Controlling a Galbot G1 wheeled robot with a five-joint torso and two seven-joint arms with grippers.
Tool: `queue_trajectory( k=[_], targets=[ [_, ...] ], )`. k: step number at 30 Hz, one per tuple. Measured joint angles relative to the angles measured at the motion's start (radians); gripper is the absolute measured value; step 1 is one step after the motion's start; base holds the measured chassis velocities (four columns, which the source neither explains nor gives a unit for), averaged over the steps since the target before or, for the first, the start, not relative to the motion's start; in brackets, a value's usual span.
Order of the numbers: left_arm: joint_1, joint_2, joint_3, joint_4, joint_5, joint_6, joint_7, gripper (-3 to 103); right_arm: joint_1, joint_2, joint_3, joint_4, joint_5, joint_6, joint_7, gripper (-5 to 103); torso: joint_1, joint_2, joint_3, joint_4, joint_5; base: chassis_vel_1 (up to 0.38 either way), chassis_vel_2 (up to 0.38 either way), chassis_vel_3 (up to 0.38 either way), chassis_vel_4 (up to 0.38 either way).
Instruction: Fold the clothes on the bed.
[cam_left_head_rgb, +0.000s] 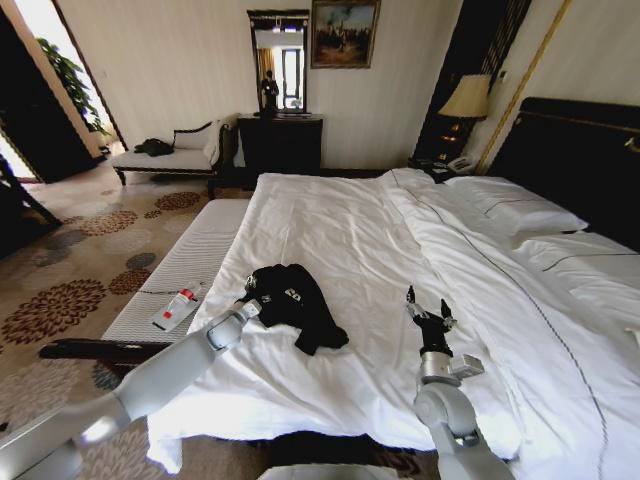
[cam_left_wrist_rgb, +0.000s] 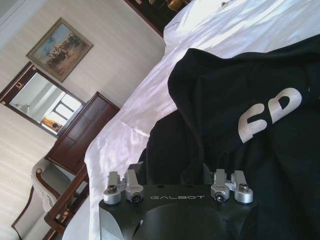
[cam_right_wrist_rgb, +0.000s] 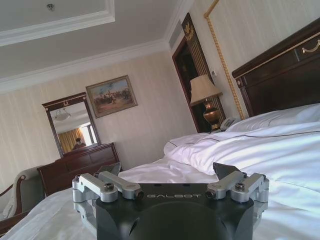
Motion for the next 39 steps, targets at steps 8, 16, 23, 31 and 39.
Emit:
queue_trajectory(
  k=[8, 16, 23, 31, 39],
  targets=[
    [-0.004, -0.016, 0.003, 0.017, 0.002, 0.0, 0.001, 29, -0.001, -0.001, 0.003, 0.0, 0.002, 0.003, 0.0, 100, 0.0, 0.0, 0.0, 0.0, -0.0001, 0.0, 0.0, 0.0, 0.0],
    [0.007, 0.008, -0.014, 0.001, 0.001, 0.0, 0.0, 3, -0.002, 0.0, -0.001, -0.004, 0.001, 0.005, 0.0, 100, 0.0, 0.0, 0.0, 0.0001, -0.0001, 0.0, 0.0, 0.0, 0.0],
    [0.036, 0.017, -0.079, -0.033, -0.007, -0.003, 0.001, 0, 0.0, 0.002, -0.01, -0.021, -0.006, 0.006, 0.001, 100, 0.0, 0.0, 0.0, -0.0001, -0.0002, 0.0, 0.0, 0.0, 0.0],
    [0.128, 0.055, -0.277, -0.11, -0.018, -0.016, 0.017, 0, -0.002, 0.007, -0.082, -0.058, -0.038, -0.001, 0.006, 100, 0.0, 0.0, 0.0, 0.0, -0.0003, 0.0, 0.0, 0.0, 0.0],
    [0.232, 0.085, -0.431, -0.144, -0.023, -0.023, 0.025, 0, 0.048, -0.01, -0.171, -0.1, -0.054, -0.033, -0.043, 100, 0.0, 0.0, 0.0, 0.0002, -0.0002, 0.0, 0.0, 0.0, 0.0]
  ],
)
